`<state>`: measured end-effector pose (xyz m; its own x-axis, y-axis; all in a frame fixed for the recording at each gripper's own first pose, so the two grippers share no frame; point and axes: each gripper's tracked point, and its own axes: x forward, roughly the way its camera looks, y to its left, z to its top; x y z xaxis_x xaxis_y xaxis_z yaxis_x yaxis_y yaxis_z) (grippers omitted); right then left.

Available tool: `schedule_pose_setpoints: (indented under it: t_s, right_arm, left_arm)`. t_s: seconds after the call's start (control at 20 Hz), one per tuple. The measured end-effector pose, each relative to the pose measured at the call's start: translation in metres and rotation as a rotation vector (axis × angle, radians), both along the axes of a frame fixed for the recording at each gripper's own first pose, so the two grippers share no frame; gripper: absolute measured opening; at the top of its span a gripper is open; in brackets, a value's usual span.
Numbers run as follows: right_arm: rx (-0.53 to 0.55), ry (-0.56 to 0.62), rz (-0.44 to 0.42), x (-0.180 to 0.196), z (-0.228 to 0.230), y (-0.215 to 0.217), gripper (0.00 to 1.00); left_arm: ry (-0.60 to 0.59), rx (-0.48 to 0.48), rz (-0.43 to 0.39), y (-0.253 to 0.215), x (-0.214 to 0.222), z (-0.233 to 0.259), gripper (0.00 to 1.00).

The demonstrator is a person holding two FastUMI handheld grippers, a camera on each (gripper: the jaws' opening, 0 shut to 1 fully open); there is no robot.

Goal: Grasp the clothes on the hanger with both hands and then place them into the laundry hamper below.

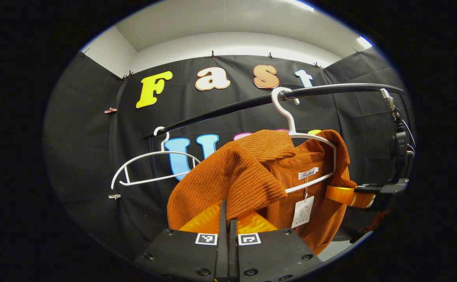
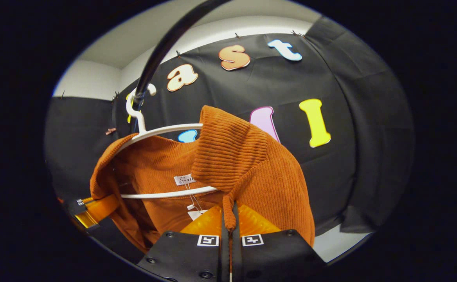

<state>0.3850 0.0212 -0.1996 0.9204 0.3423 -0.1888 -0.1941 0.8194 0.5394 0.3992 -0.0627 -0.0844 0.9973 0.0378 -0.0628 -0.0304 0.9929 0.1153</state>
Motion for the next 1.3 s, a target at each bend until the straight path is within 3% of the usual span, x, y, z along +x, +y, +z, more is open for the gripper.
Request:
schedule_pose_setpoints:
  t_s: [0.2,0.7,0.85,1.05,1.3]
  right_arm:
    - [0.167,0.076,0.033,0.002,-0.008,-0.002,0.07]
    - [0.318,0.136,0.092,0.027,0.011,-0.041,0.04]
    - [0.293,0.095,0.059,0.043,0.022,-0.069,0.04]
    - [0.248,0.002,-0.004,0.065,0.049,-0.103,0.04]
    - [0.160,-0.004,-0.089,0.092,0.028,-0.127,0.04]
  left_arm:
    - [0.005,0.000,0.008,0.004,0.002,0.000,0.07]
    - [0.066,-0.026,-0.018,-0.003,0.004,-0.005,0.03]
    - [0.059,-0.023,-0.001,0.003,0.008,0.003,0.04]
    - [0.117,-0.045,-0.046,-0.001,0.017,0.007,0.06]
    - [0.108,-0.049,-0.027,0.010,0.023,0.018,0.05]
